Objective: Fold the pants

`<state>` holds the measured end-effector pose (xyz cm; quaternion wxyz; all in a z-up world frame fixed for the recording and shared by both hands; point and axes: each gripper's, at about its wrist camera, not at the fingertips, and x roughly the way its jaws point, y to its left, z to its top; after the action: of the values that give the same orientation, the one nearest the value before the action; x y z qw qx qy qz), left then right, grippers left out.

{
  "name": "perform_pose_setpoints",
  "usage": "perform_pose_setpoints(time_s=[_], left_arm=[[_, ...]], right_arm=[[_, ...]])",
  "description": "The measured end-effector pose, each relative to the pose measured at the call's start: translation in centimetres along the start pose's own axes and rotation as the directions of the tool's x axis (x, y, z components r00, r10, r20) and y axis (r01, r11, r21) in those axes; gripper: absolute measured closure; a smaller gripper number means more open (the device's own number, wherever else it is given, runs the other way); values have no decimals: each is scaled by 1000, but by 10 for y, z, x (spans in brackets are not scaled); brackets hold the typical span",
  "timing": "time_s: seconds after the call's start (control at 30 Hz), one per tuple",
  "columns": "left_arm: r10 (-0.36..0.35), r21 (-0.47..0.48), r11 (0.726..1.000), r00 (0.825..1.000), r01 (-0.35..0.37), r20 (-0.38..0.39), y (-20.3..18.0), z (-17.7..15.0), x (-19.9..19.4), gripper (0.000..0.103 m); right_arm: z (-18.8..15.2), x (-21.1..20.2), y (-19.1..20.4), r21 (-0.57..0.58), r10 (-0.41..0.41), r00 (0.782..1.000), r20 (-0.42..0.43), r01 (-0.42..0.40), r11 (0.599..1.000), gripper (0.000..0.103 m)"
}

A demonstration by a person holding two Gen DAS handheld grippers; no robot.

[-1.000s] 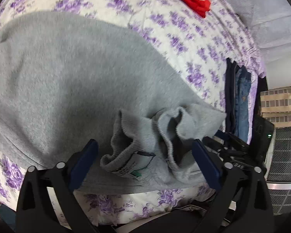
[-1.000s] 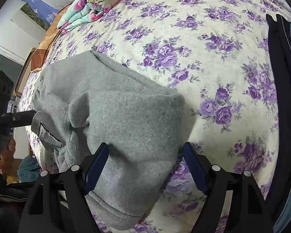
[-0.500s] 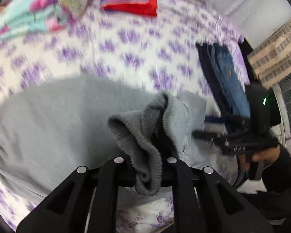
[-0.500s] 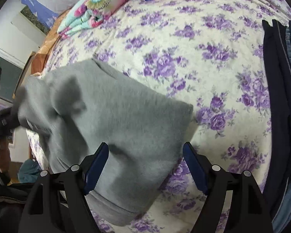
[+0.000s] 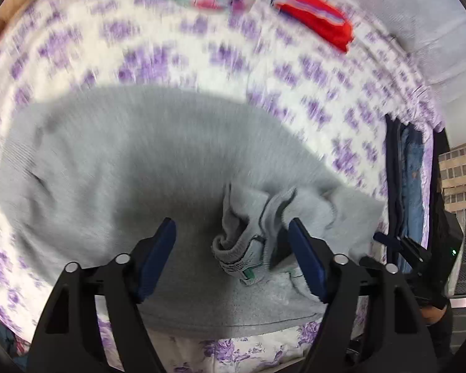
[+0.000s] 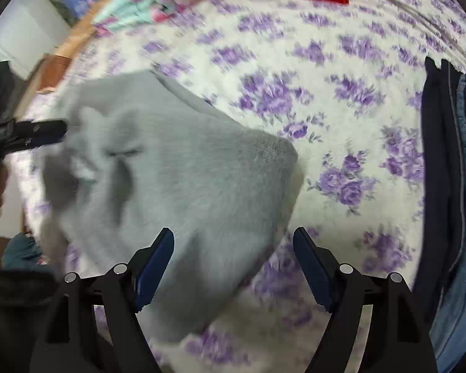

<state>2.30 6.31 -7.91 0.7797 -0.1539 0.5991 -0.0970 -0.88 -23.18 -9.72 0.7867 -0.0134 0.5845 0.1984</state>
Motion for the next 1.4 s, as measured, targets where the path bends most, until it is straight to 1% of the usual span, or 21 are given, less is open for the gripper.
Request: perform_pose_setpoints(time_s=[0.03, 0.07, 0.1, 0.17, 0.23, 0.27, 0.3, 0.37, 0.4, 0.53, 0.63, 0.7, 0.77, 0.87, 0.97, 1.03, 1.07, 1.1, 1.17, 1.37, 1.4], left_arm=[[-18, 21, 1000, 1000, 18, 11, -5, 1, -6, 30], [-37, 42, 998, 999, 37, 18, -10, 0, -10, 30], [-65, 80, 995, 998, 63, 20, -20, -1, -12, 30], [-97, 141, 985, 995, 96, 0, -34, -2, -6, 30], [-104, 204, 973, 994, 109, -38, -54, -1, 10, 29], [-96, 233, 967, 994, 107, -59, -60, -3, 19, 29], [-70, 257, 963, 995, 87, -76, -65, -3, 31, 29], [56, 287, 958, 994, -28, -89, -63, -6, 51, 29], [97, 295, 953, 991, -65, -95, -60, -6, 62, 29], [82, 282, 958, 991, -48, -109, -50, -5, 69, 29], [41, 282, 959, 994, -9, -106, -49, -1, 49, 29], [-17, 252, 967, 998, 32, -63, -36, 2, 23, 27], [-34, 221, 975, 999, 35, -11, -16, 4, 1, 22], [-5, 145, 989, 998, -4, 65, 26, 8, -29, 21], [75, 38, 996, 990, -80, 119, 78, 11, -49, 21], [146, -49, 989, 981, -141, 125, 114, 11, -57, 21], [176, -80, 983, 976, -166, 128, 128, 11, -59, 21], [198, -99, 978, 972, -186, 126, 138, 11, -58, 21], [247, -127, 964, 964, -233, 100, 160, 7, -55, 21], [190, -82, 979, 980, -184, 59, 169, 5, -34, 21], [176, -64, 983, 983, -172, 58, 166, 5, -30, 24]], right_arm=[[-5, -9, -1, -4, 36, 999, 0, -36, 999, 36], [-9, -13, -1, 0, 59, 998, -7, -59, 998, 52], [-13, -15, -2, 6, 79, 997, -16, -79, 997, 60], [-24, -14, -1, 10, 116, 993, -34, -116, 993, 61], [-35, -9, 6, 18, 131, 990, -52, -130, 991, 67], [-39, -7, 11, 19, 145, 988, -55, -144, 989, 72], [-43, -5, 18, 17, 157, 986, -55, -156, 988, 72], [-53, 2, 27, 7, 127, 990, -53, -127, 992, 72], [-60, 8, 29, -4, 87, 995, -51, -87, 996, 71], [-65, 14, 30, 25, 46, 999, -26, -45, 999, 67], [-58, -3, 30, 59, 51, 999, 7, -52, 997, 62], [-54, -16, 30, 71, 40, 998, 50, -43, 997, 48], [-42, -26, 32, 99, 44, 993, 111, -55, 994, 45], [-25, -21, 39, 109, 59, 988, 140, -75, 991, 45], [-11, 3, 49, 101, 47, 992, 118, -59, 993, 44], [-2, 36, 56, 101, -14, 999, 30, 11, 995, 38], [1, 51, 60, 82, -56, 998, -5, 56, 995, 30], [3, 57, 67, 53, -86, 996, -4, 86, 995, 23], [12, 58, 81, 7, -135, 991, -3, 135, 991, 23], [14, 30, 78, 67, -113, 993, 27, 111, 992, 24], [13, 24, 78, 82, -116, 993, 35, 112, 990, 24]])
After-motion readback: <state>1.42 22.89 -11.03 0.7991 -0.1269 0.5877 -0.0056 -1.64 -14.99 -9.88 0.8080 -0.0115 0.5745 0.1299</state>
